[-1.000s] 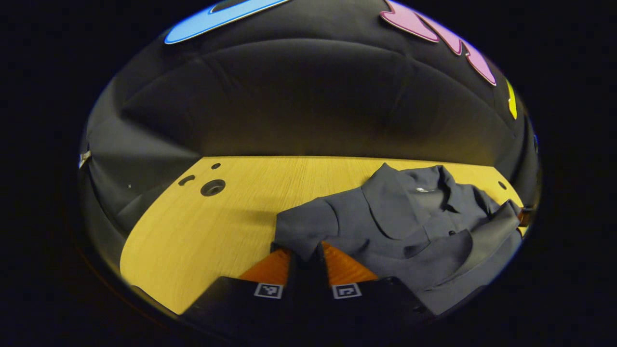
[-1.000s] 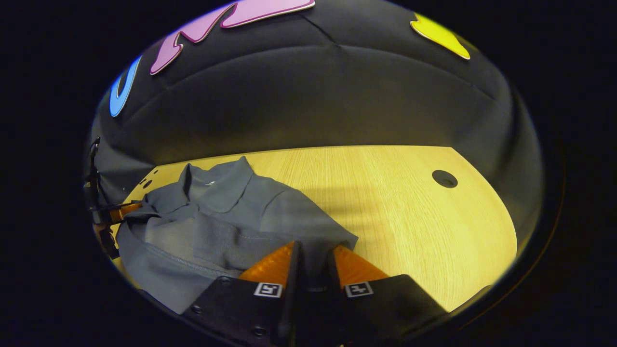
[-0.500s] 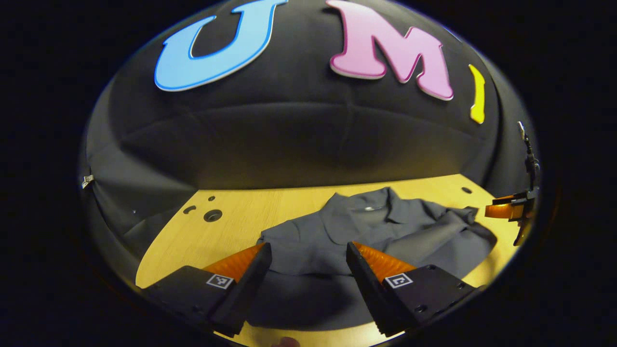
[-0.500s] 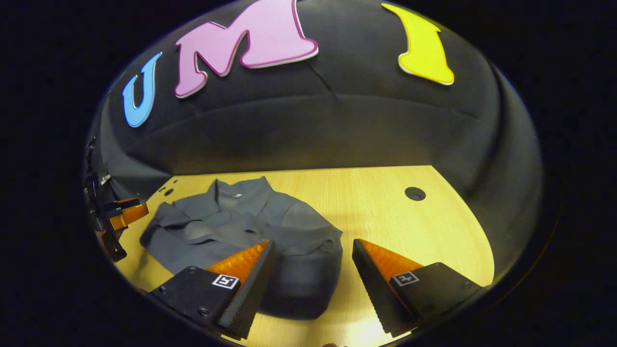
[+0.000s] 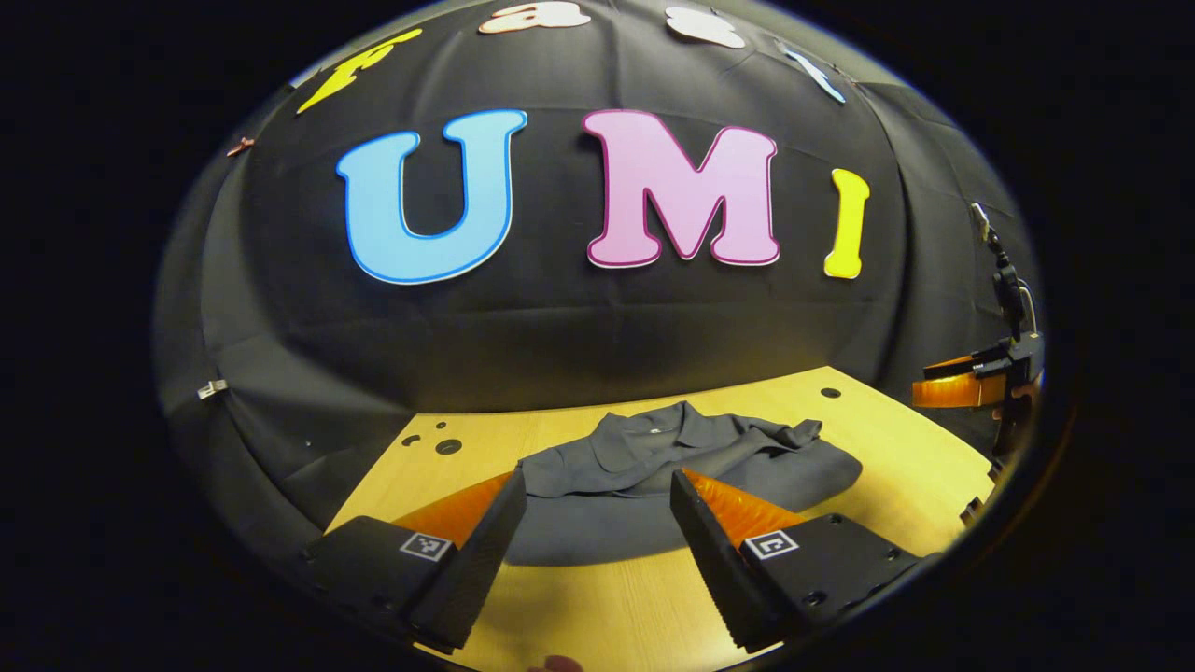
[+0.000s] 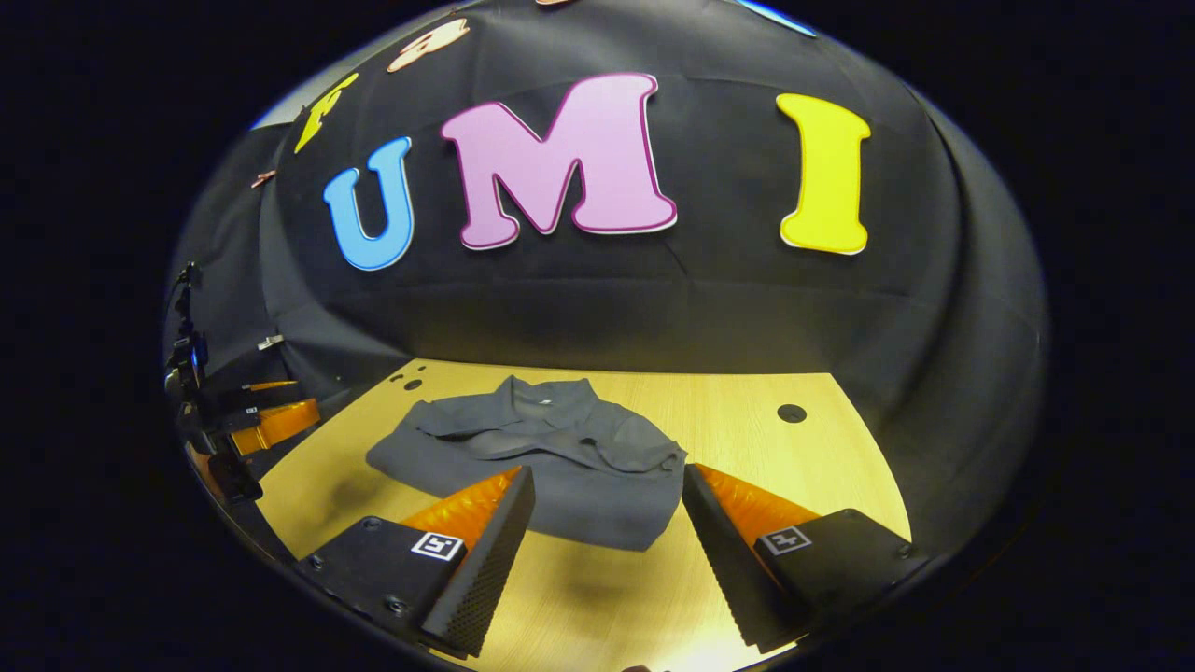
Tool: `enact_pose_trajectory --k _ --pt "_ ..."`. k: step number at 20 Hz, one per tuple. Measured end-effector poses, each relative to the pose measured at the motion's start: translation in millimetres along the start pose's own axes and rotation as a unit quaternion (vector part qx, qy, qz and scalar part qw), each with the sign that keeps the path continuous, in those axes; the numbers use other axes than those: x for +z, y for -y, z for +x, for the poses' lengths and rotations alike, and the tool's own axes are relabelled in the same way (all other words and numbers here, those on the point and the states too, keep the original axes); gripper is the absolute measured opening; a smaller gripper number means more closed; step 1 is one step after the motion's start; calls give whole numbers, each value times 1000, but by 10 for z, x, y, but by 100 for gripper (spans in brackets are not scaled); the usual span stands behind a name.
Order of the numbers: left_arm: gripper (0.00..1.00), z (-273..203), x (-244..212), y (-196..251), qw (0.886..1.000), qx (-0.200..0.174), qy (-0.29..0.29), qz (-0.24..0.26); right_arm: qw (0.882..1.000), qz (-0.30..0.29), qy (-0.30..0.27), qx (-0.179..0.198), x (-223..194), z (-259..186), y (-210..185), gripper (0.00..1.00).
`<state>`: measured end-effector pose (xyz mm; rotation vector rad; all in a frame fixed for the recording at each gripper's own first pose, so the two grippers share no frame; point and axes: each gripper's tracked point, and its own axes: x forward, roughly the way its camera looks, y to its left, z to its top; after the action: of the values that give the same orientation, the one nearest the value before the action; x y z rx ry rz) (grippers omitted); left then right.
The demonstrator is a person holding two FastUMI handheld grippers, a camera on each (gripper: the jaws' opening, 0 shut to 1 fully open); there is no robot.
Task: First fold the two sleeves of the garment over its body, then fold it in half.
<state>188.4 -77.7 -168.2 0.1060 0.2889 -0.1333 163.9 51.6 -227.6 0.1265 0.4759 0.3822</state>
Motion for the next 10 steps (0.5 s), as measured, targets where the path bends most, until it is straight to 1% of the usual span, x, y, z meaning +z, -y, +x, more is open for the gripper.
enact_pose_trajectory --k 1,4,7,10 --pt "98 -206 40 139 1000 -6 -1 -7 1000 1 6 1 -37 -267 -105 99" --pt "98 -513 101 318 999 -23 5 -22 1000 7 6 4 -116 -586 -217 99" --pt "98 -684 37 456 999 -35 -6 -30 1000 21 1 -1 -199 -784 -218 98" --pt "98 -775 -112 506 998 -38 -27 -28 999 32 -4 -17 -281 -838 -107 98"
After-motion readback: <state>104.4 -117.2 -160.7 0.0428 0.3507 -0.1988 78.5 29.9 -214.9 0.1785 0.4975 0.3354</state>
